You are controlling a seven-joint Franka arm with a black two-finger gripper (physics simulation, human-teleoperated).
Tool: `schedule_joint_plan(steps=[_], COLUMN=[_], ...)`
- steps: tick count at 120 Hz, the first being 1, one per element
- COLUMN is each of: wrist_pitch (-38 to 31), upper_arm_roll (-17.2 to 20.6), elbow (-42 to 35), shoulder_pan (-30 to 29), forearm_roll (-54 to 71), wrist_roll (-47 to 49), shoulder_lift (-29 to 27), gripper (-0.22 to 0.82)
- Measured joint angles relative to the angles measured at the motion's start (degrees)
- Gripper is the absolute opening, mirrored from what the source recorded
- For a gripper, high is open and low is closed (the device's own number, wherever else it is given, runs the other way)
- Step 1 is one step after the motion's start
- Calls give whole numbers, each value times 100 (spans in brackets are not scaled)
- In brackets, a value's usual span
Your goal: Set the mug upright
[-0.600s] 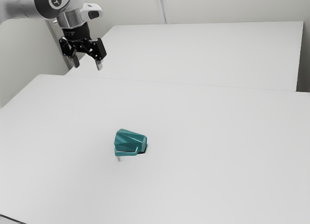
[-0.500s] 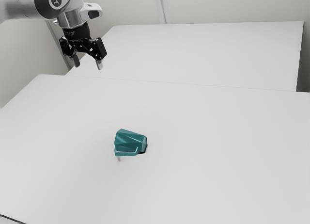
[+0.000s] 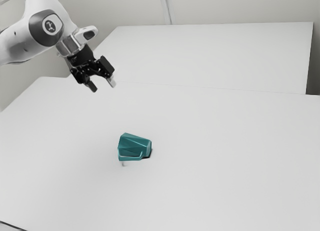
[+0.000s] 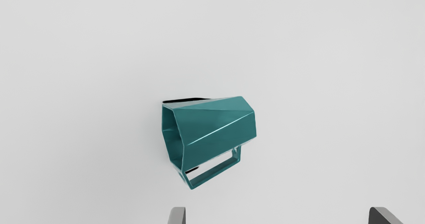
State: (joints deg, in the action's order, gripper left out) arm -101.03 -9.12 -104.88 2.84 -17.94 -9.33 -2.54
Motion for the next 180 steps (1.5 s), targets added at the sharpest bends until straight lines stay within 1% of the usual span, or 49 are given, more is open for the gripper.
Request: schedule_joint_plan(steps=[12, 23, 43, 59, 86, 114, 140, 150, 180], wrist_pitch=[-357, -654, -1097, -1310, -1571, -1694, -1752, -1726, -1356], upper_arm_roll=[-55, -103, -172, -236, -255, -273, -274, -275, -274], elbow=[-344, -658, -1296, -1656, -2017, -2344, -2655, -2682, -2689], shoulder_pan=[-357, -507, -369, -204, -304, -499, -761, -786, -705], forearm_roll=[-492, -1000, -1969, -2368, -2885, -3377, -3709, -3793, -3849], wrist_roll=[-368, -762, -1613, -2261, -3256, -4123, -4698, -4792, -4732], shoulder_lift=[-2, 3, 29, 72, 241, 417, 498, 541, 674], gripper=[60, 60, 60, 60, 60, 60, 60, 60, 60])
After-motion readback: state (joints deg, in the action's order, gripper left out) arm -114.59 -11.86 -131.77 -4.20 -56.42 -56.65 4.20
